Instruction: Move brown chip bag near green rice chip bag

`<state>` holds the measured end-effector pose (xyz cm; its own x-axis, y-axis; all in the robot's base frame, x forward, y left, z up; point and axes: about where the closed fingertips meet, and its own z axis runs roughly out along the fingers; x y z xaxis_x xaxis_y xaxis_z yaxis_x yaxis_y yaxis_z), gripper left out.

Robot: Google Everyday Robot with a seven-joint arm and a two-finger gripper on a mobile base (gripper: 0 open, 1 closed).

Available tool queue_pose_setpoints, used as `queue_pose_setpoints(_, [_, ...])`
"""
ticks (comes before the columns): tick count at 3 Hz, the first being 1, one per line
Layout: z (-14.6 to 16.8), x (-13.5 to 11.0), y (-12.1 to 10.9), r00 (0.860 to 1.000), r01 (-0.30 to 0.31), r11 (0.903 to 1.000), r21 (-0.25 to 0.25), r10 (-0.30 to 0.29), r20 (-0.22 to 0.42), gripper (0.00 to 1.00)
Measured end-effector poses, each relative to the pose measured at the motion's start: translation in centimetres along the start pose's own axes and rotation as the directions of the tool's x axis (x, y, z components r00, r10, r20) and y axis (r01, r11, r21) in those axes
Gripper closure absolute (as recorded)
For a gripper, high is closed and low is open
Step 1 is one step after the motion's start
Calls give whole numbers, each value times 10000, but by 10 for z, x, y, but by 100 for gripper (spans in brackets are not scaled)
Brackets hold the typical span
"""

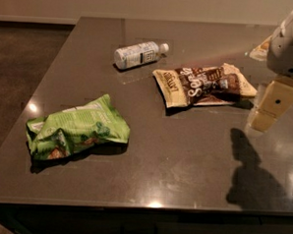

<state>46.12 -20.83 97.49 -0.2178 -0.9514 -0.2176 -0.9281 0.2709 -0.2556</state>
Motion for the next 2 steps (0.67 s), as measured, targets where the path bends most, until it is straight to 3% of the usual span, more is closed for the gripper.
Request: queue_pose_setpoints(2, [41,-22,-49,9994,-191,9998,11,190,290,0])
